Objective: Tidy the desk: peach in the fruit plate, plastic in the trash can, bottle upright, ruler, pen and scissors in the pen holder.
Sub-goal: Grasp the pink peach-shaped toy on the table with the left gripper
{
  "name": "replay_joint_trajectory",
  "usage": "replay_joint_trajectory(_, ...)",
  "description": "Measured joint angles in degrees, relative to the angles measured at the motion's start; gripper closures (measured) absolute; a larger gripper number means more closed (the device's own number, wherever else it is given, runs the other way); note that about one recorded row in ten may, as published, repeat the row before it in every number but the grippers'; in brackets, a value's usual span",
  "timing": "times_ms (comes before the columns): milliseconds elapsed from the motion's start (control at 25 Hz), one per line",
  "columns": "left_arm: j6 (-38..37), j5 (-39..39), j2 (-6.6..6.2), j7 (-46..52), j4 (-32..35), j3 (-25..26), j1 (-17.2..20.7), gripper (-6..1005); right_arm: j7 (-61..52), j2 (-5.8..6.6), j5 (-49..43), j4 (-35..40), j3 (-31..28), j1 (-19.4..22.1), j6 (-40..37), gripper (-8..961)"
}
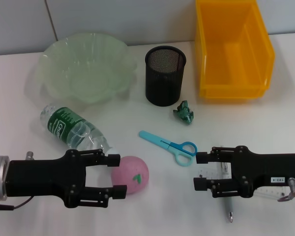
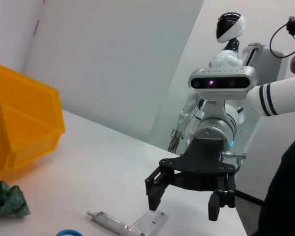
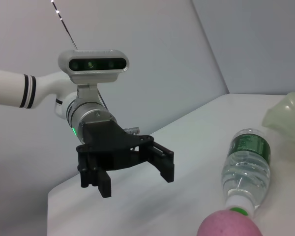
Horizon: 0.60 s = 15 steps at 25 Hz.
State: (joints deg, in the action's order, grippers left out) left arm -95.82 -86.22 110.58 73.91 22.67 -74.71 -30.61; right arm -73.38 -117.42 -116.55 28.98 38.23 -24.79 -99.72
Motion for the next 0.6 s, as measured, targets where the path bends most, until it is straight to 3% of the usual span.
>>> replay_joint_trajectory(600, 0.17, 0.00, -0.12, 0.12, 0.04, -0.02, -0.18, 185, -0.01, 0.07, 0.00, 0.02, 0.00, -0.11, -0.33, 197)
